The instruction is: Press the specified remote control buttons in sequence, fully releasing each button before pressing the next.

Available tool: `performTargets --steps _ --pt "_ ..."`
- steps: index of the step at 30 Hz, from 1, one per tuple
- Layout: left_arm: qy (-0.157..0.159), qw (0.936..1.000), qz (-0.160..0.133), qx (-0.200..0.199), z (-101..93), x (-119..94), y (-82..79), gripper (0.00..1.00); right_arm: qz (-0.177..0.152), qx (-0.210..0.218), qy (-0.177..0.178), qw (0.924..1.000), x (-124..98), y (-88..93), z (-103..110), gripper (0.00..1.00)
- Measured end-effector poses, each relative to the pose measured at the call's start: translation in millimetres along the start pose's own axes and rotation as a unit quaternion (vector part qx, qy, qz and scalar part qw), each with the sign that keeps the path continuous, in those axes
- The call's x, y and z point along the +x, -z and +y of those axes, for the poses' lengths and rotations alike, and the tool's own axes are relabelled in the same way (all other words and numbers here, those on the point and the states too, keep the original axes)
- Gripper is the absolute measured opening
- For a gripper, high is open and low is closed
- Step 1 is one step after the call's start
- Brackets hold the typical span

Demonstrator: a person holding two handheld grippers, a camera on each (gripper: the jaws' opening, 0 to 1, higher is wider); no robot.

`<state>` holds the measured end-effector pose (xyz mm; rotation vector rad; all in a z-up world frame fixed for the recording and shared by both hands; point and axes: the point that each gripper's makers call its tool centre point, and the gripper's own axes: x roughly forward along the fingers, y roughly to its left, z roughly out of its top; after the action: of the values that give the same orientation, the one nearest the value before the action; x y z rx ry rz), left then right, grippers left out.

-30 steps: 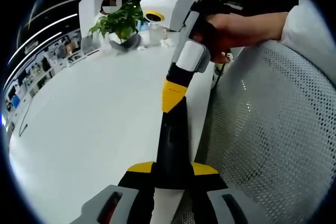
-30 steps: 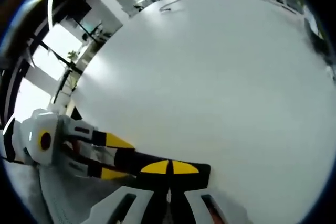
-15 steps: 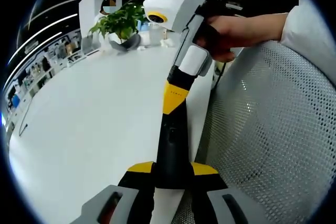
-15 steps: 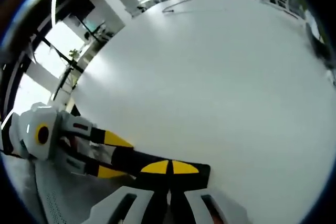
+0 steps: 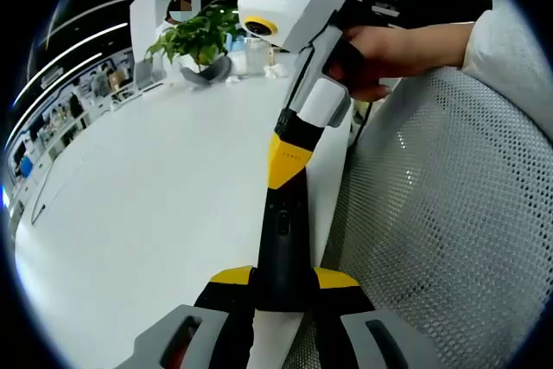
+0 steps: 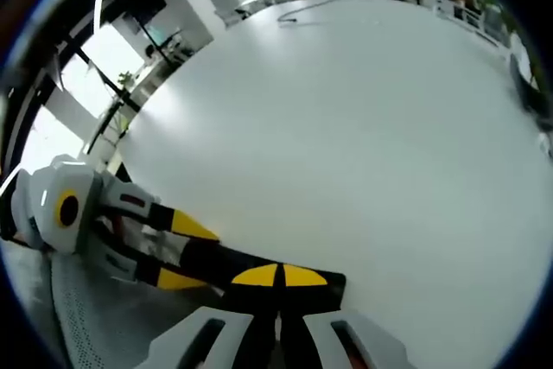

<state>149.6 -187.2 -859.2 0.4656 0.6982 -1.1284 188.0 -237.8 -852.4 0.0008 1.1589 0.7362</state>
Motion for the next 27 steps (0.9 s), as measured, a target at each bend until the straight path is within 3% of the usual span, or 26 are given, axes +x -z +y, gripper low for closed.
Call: performTargets --steps 9,17,27 --pt "0.0 1.0 0.001 0.001 0.4 -0.3 0.5 0.24 0.001 0.003 0.003 1.0 -0.2 -0.2 1.1 0.0" --pt "0.0 1.0 0.001 0.002 0.8 -0.3 0.7 0.24 0.004 0.038 -0.003 0.9993 -0.7 -0.4 0.1 0.0" --pt "0.001 1.0 0.001 0.002 -0.5 -0.3 0.8 0.24 0.036 0.047 -0.014 0.9981 -3.1 8.2 7.7 0.0"
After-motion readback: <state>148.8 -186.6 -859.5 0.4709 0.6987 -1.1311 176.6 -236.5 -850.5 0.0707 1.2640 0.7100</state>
